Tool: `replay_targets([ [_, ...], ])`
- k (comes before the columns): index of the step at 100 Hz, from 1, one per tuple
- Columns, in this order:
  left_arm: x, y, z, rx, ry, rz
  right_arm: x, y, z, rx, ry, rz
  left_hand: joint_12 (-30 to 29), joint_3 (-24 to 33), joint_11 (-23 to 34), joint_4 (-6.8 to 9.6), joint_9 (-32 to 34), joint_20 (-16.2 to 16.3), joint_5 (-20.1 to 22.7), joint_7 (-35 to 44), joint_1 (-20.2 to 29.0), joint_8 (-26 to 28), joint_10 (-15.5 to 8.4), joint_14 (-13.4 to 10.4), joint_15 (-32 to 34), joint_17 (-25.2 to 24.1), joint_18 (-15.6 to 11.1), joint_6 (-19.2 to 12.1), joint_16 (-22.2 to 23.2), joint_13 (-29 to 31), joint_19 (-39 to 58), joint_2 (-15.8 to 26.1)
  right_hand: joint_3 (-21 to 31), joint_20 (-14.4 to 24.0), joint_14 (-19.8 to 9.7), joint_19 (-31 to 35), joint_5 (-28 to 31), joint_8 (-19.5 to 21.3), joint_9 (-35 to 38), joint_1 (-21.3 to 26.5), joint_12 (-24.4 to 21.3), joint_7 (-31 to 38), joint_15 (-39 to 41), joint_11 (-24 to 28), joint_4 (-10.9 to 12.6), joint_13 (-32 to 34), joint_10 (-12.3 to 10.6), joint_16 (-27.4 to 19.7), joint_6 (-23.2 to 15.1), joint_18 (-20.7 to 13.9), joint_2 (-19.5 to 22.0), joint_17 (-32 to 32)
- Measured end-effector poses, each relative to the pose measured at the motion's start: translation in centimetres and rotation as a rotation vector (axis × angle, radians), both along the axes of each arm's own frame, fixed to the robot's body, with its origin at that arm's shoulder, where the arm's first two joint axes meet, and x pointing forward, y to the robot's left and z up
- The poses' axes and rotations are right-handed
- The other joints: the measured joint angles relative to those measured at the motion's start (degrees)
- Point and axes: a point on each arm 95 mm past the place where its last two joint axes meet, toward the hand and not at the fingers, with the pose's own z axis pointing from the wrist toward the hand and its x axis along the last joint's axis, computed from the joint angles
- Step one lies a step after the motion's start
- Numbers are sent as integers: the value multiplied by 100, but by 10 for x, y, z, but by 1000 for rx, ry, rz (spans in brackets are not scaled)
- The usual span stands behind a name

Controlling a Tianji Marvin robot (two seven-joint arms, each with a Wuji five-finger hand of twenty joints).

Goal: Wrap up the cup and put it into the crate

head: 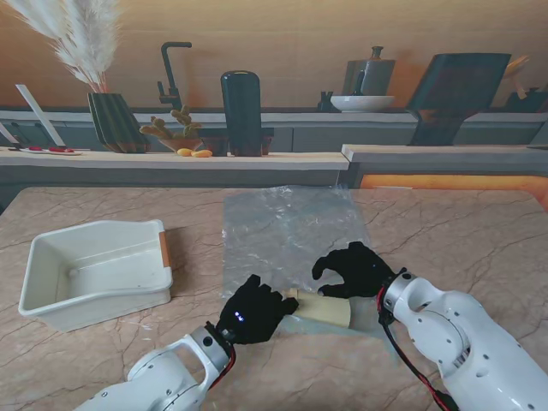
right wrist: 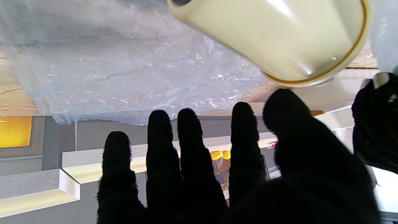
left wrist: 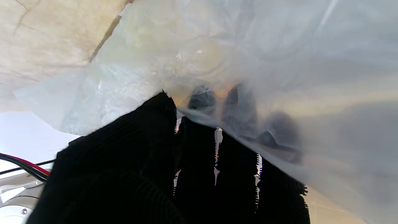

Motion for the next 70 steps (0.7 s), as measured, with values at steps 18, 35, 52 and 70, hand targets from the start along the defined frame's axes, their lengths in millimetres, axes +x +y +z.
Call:
replay_targets([
  [18, 5, -3, 2, -21, -8, 30, 1, -4, 0, -29, -14, -5, -102, 26, 238, 0, 76, 0, 20, 60, -57, -52, 15, -9, 143, 244, 0, 180, 16, 237, 152, -86, 31, -1, -35, 18, 144, -201, 177, 292, 10, 361, 38, 28, -29, 0, -80, 7, -245, 0, 54, 59],
  [35, 12, -7, 1, -43, 8, 68, 0, -8, 2, 2, -48, -11, -144, 30, 313, 0, 135, 0, 35, 63, -57, -70, 64, -13, 194, 352, 0, 253, 16, 305, 218, -83, 30, -3, -69, 18, 144, -255, 178, 292, 10, 362, 38, 29, -29, 0, -87, 8, -248, 0, 54, 59],
  [52, 20, -11, -3, -54, 41, 95, 0, -12, 8, 54, -148, 14, -193, 30, 373, 0, 135, -3, 46, 63, -58, -76, 65, -16, 205, 353, 0, 254, 16, 306, 221, -83, 91, -42, -121, 18, -70, -276, 194, 289, 10, 362, 38, 29, -29, 0, -138, 8, -251, 0, 233, 59],
  [70, 26, -10, -7, -54, 50, 119, -12, -16, 17, 89, -187, 22, -195, 30, 439, 0, 135, -5, 17, 65, -58, -64, 65, -19, 207, 353, -1, 254, 16, 307, 221, -83, 152, -44, -121, 160, -92, -339, 124, 162, 55, 267, 112, 40, -62, 2, -135, 35, -212, -2, 225, 209],
])
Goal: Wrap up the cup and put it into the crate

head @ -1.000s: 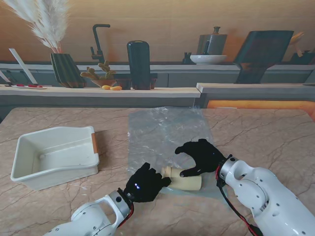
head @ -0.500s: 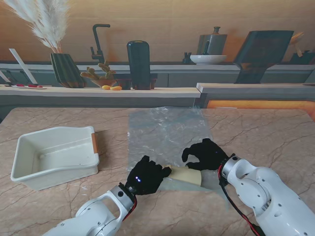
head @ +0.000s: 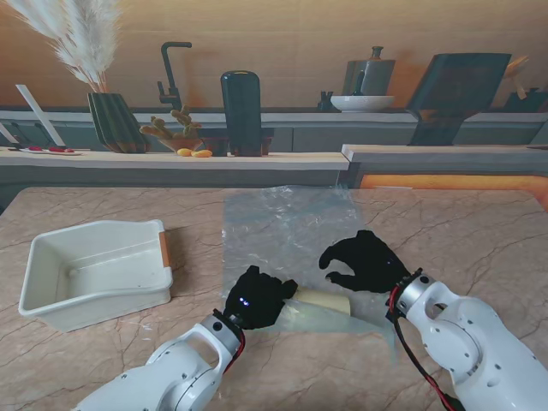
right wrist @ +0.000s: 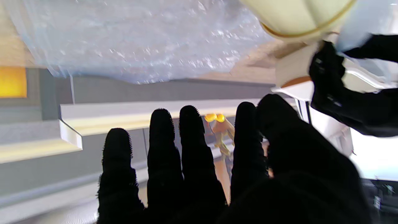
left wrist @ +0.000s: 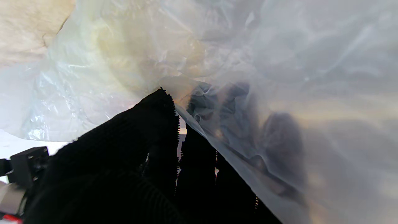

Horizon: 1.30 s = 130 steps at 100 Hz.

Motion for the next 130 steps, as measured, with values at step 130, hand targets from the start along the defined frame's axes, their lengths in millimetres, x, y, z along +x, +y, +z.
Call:
replay_targets([
  [130, 28, -10, 0, 21, 120, 151, -84, 32, -6, -210, -215, 181, -155, -27, 5, 0, -4, -4, 84, 76, 0, -118, 10, 0, 5, -55, 0, 161, -58, 0, 8, 8, 555, 268, 169, 1304, -410, 977, -1013, -1353, 9, -2188, 730, 438, 113, 64, 490, 288, 1421, -422, -786, 585],
])
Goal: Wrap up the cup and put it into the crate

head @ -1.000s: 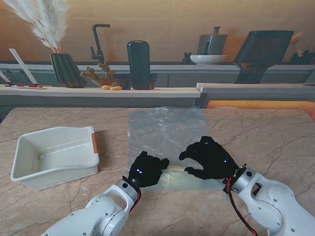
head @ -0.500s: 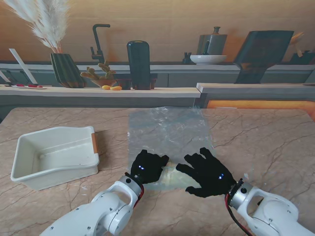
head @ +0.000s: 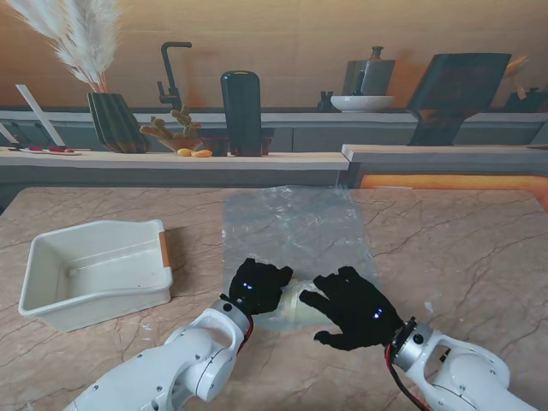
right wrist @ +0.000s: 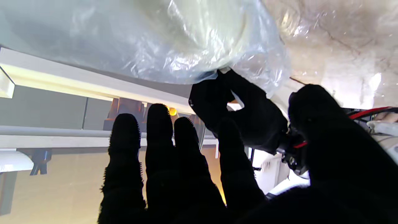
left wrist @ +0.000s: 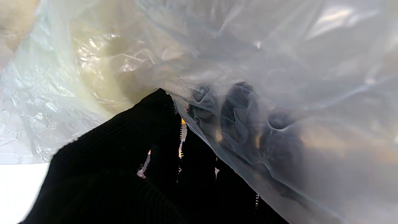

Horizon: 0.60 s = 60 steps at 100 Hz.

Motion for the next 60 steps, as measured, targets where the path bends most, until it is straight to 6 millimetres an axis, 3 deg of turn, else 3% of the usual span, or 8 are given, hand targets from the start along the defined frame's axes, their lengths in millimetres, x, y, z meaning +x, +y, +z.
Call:
replay_targets([
  [60, 13, -4, -3, 2, 39, 45, 7, 0, -10, -45, 31, -47, -2, -164, 1, 0, -3, 0, 0, -5, 0, -9, 57, 1, 0, -12, 0, 10, -2, 0, 0, 8, 60, -263, 17, -65, 2, -9, 0, 32, 0, -212, -83, -42, 0, -11, 0, 0, 80, 2, -48, -207],
])
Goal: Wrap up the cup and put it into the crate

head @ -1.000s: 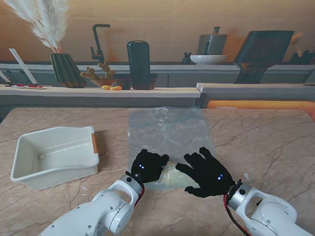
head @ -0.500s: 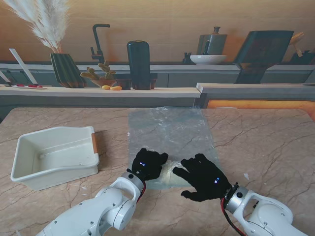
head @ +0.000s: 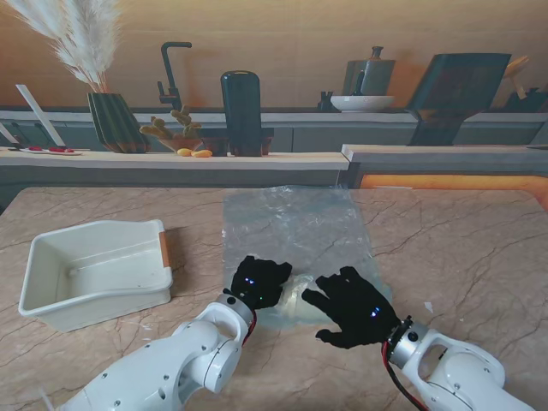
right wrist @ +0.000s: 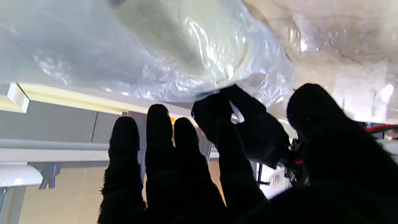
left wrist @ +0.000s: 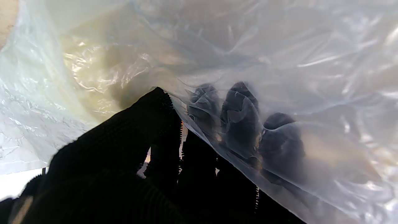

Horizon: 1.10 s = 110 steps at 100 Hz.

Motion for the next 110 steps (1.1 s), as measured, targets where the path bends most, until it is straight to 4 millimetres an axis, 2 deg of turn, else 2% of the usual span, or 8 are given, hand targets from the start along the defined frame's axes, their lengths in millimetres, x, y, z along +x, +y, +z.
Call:
replay_targets([
  [20, 1, -1, 0, -1, 6, 10, 10, 2, -5, -54, 33, -42, 0, -47, 16, 0, -7, 0, 0, -9, 3, 0, 1, 5, 0, -1, 0, 0, -1, 0, 0, 1, 0, -4, 0, 0, 62, 6, -8, 0, -1, -170, -1, -93, 0, 5, 0, 0, 86, 15, 0, 25],
  [47, 4, -2, -2, -22, -3, 53, 46, 0, -20, -105, 116, -99, -2, -227, 65, 0, -23, 0, 0, -82, 4, -1, 8, 22, 0, -175, 0, 0, -4, -20, 0, 126, -1, -12, 45, -132, -383, -19, -672, -286, -46, -608, -127, -266, 0, -54, 22, 0, 283, 144, -93, -152],
  [56, 6, -2, -3, -24, -1, 63, 55, 4, -23, -128, 155, -105, -8, -267, 67, 0, -71, 0, 0, -144, 4, -2, 10, 24, 0, -211, 0, 0, -5, -23, 0, 176, -1, -12, 46, -137, -608, -14, -672, -311, -47, -761, -132, -260, 0, -14, 29, 0, 795, 145, -170, -161],
  [75, 9, 0, -1, -47, -6, 90, 76, 16, -34, -170, 153, -101, -639, -855, 224, 2, -460, 69, -9, -437, -59, -2, 150, 169, -207, -537, 8, 0, -11, -350, -97, 320, 5, -12, 46, -171, -770, -3, -802, -311, -62, -982, -86, -179, 0, -55, 153, 0, 1389, 145, -274, -162],
  [80, 9, 3, 1, -71, -28, 114, 83, 18, -39, -176, 162, -100, -763, -1008, 229, 2, -609, 80, -10, -674, -272, 67, 224, 237, -294, -658, 24, 55, -16, -490, -168, 282, 63, -12, 39, -171, -825, 67, -803, -301, -62, -1052, -9, -109, 0, -79, 177, 0, 1438, 145, -230, -162],
  [89, 6, 11, 6, -130, -79, 160, 93, 19, -45, -190, 176, -102, -934, -1467, 90, 66, -911, 91, -19, -1395, -886, 144, 360, 389, -572, -981, 129, 302, -81, -810, -454, 956, 181, -12, 11, -172, -839, 230, -804, -133, -18, -1057, 217, 106, 0, -91, 180, 75, 1370, 145, -230, -155],
  [93, 2, 13, 9, -158, -101, 171, 96, 20, -47, -191, 182, -106, -1016, -1564, -49, 172, -1114, 105, -121, -1690, -937, 146, 387, 457, -693, -1167, 160, 368, -96, -1029, -610, 1081, 202, -12, -12, -172, -848, 284, -804, 2, 8, -1039, 358, 223, 0, -93, 180, 138, 1368, 145, -233, -100],
  [110, -14, 18, 26, -260, -210, 78, 106, 22, -48, -175, 223, -120, -1293, -2232, -701, 175, -2032, -9, -690, -2494, -1045, 118, 518, 591, -1649, -2098, 223, 495, -299, -2074, -1517, 1337, 307, 118, 32, 561, -841, 462, -608, 45, 300, -538, 838, 811, -11, -99, 159, 479, 1361, 53, -499, 64],
])
